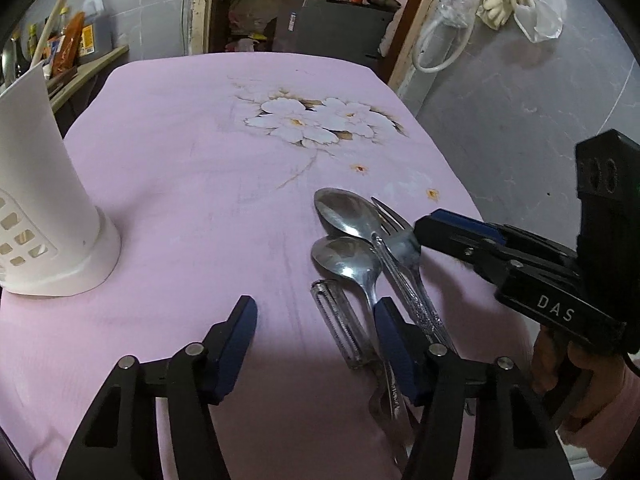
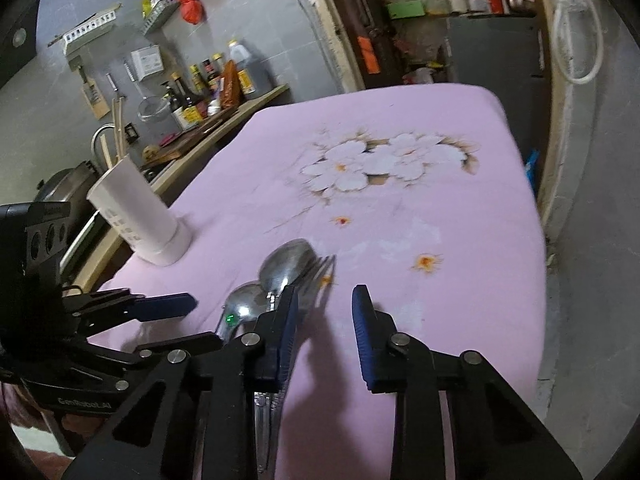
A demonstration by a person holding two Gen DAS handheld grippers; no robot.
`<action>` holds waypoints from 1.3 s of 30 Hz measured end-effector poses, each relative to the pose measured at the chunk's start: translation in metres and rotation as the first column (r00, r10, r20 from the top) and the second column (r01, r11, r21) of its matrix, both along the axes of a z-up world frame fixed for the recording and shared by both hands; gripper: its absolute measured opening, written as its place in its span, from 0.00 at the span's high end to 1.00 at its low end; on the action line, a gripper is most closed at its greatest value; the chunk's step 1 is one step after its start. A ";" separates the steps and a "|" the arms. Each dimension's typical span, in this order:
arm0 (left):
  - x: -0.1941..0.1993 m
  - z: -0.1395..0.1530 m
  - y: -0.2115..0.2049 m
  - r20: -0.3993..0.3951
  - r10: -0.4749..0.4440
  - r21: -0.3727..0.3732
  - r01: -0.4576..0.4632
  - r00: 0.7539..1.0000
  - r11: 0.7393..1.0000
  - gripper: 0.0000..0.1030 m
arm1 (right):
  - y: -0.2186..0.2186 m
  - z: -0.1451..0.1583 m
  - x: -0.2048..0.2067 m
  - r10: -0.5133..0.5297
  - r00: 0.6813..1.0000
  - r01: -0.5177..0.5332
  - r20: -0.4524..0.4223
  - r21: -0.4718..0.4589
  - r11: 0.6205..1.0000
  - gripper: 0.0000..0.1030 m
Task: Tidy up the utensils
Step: 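Grasp a silver spoon with the left gripper while the right gripper grasps the fork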
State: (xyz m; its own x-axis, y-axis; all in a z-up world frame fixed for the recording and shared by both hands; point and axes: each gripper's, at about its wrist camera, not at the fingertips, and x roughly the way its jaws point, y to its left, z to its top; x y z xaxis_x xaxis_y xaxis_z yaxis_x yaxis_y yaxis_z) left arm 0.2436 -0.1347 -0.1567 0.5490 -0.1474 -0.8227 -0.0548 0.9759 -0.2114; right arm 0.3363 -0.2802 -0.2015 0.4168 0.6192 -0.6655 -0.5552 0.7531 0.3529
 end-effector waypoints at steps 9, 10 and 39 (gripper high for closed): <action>0.004 -0.005 -0.007 -0.046 -0.074 -0.093 0.069 0.996 0.993 0.69 | 0.010 -0.010 0.007 0.057 0.996 -0.054 -0.073 0.034 0.998 0.82; 0.005 -0.005 -0.008 -0.048 -0.078 -0.085 0.073 0.996 0.994 0.69 | 0.012 -0.010 0.007 0.056 0.995 -0.053 -0.079 0.039 0.998 0.84; -0.002 -0.003 0.030 -0.116 0.015 -0.211 -0.040 0.993 0.977 0.87 | 0.002 -0.011 -0.005 0.003 0.988 0.004 -0.157 0.039 0.999 0.93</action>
